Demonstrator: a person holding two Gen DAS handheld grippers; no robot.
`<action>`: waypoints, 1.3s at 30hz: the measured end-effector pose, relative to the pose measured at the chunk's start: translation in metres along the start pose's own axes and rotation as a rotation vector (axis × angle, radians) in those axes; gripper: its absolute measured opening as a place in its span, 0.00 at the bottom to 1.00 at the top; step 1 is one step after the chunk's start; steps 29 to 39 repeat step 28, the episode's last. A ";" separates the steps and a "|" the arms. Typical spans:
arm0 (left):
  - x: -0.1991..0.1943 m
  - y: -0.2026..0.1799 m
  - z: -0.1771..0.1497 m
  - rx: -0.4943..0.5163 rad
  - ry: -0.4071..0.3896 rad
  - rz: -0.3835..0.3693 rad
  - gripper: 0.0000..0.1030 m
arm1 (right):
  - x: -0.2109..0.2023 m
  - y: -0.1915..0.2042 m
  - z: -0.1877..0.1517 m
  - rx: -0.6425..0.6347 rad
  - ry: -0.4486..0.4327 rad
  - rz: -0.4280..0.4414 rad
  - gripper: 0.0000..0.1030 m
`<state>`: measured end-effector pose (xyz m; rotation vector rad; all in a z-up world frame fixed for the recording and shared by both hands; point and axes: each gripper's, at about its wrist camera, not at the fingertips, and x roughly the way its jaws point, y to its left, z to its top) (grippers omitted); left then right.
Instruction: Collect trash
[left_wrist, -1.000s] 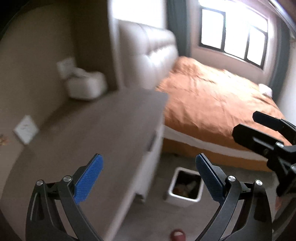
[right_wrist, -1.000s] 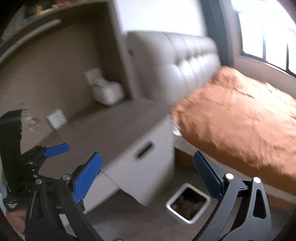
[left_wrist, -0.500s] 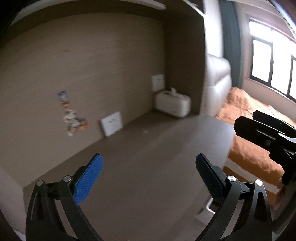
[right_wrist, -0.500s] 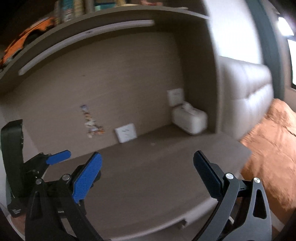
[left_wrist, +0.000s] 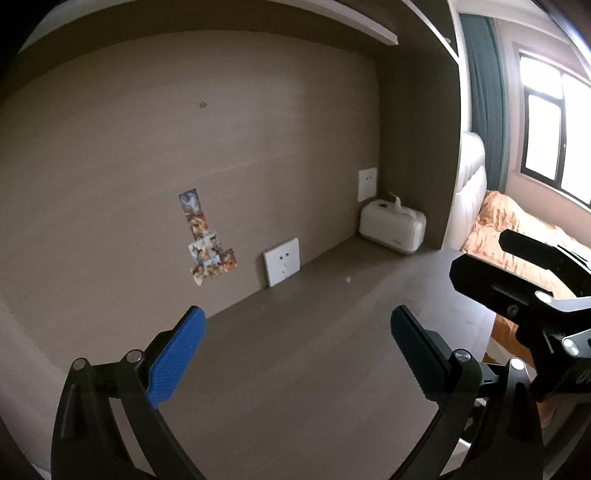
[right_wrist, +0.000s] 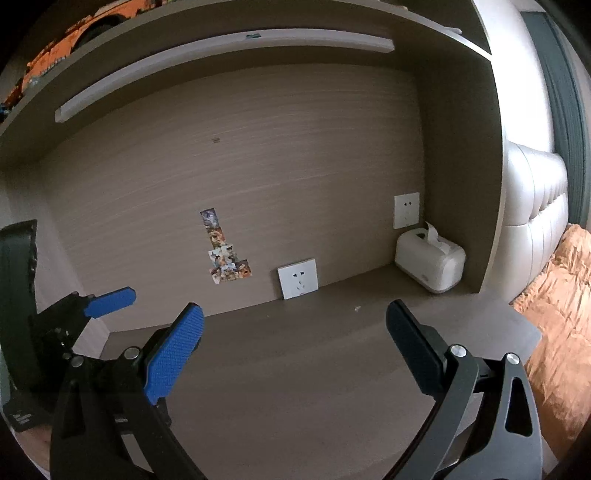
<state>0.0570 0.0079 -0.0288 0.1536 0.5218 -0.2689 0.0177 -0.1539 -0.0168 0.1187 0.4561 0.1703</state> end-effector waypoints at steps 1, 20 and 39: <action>0.000 0.001 0.001 0.002 0.000 -0.002 0.95 | 0.001 0.002 0.001 -0.001 0.000 -0.003 0.96; 0.010 0.016 0.012 0.021 -0.028 -0.052 0.95 | 0.010 0.007 0.016 -0.005 -0.017 -0.051 0.96; 0.013 0.023 0.010 0.006 -0.010 -0.105 0.95 | 0.014 0.011 0.016 -0.006 -0.009 -0.055 0.96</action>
